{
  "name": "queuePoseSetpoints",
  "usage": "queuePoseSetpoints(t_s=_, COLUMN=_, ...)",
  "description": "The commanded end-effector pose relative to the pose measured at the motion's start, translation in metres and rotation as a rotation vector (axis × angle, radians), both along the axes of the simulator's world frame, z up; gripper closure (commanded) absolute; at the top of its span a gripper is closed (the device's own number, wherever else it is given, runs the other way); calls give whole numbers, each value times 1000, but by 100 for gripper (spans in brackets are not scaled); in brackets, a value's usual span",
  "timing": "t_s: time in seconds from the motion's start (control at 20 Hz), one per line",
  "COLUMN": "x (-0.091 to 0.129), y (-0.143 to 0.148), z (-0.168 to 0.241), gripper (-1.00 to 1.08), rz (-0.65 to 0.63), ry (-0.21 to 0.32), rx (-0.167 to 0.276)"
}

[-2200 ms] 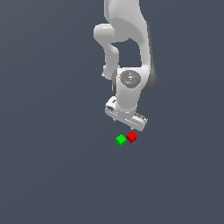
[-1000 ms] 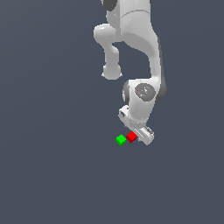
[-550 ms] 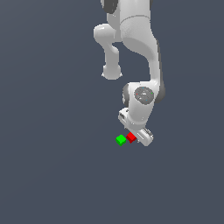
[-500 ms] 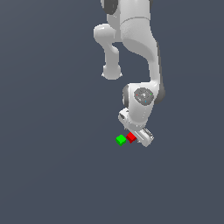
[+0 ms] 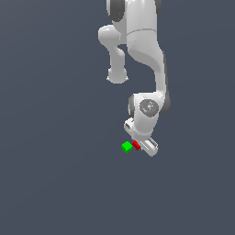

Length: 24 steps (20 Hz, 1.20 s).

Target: Stack the red cube on top of the green cube.

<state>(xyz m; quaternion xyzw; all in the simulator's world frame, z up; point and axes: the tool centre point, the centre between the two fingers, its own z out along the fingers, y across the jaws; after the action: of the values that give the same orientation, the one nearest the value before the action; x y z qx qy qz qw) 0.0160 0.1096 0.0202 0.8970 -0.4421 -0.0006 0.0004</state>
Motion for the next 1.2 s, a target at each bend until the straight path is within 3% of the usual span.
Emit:
queuePoseSetpoints(t_s=0.0, x=1, y=0, z=0, gripper=108, rz=0, ry=-1, rx=0)
queuePoseSetpoints(t_s=0.65, x=0, y=0, z=5, gripper=108, rz=0, ry=-1, rx=0)
queuePoseSetpoints(t_s=1.15, x=-1, y=0, z=60, gripper=108, rz=0, ry=-1, rx=1)
